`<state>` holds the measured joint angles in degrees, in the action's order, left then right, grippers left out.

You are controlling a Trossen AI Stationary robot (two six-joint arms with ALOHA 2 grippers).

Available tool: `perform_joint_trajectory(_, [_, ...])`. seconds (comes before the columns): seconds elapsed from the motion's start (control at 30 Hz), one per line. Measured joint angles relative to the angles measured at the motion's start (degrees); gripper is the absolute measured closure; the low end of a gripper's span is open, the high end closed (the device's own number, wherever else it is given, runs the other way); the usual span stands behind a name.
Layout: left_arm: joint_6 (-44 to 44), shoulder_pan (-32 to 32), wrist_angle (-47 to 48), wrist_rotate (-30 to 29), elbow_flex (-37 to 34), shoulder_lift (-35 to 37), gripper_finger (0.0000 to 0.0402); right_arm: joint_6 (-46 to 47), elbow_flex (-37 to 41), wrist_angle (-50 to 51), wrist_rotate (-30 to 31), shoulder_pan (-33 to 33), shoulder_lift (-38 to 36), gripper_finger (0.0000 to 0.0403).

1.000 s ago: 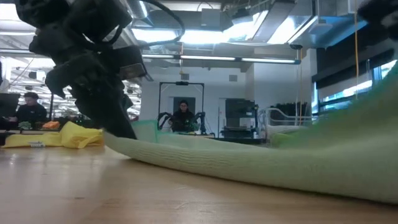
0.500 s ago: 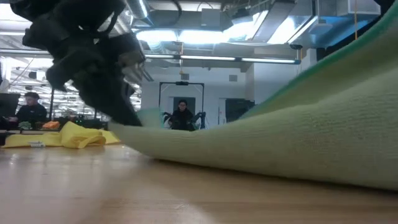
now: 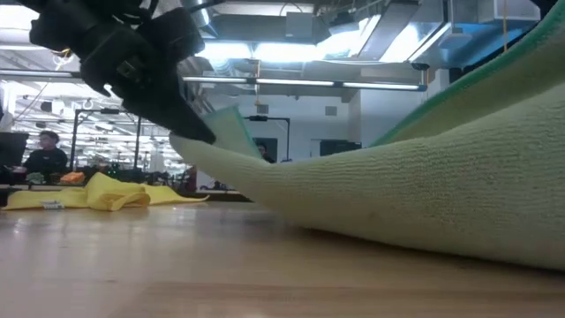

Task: Fold microfiber towels
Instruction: Fold the light green cloth

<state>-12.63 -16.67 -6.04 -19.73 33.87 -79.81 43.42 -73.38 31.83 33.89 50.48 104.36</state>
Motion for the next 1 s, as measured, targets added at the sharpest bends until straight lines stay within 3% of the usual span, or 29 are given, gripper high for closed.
perform_joint_trajectory(0.27, [-10.8,-0.9,8.7,5.0,0.0,-2.4,0.0385,0.0,0.0,-1.6,-0.5,0.0,0.0,0.0392])
perform_joint_trajectory(0.5, [-16.0,-3.3,9.3,8.8,0.0,-7.9,0.0358,-0.1,0.0,-3.4,-0.5,0.0,0.0,0.0392])
perform_joint_trajectory(0.67, [-17.3,-4.5,8.6,7.7,0.2,-10.6,0.0343,-0.2,0.0,-4.7,-0.5,-0.1,0.0,0.0392])
perform_joint_trajectory(1.0, [-15.8,-4.8,8.8,6.4,0.0,-9.3,0.0317,-0.4,0.0,-4.9,-0.5,-0.3,0.0,0.0392])
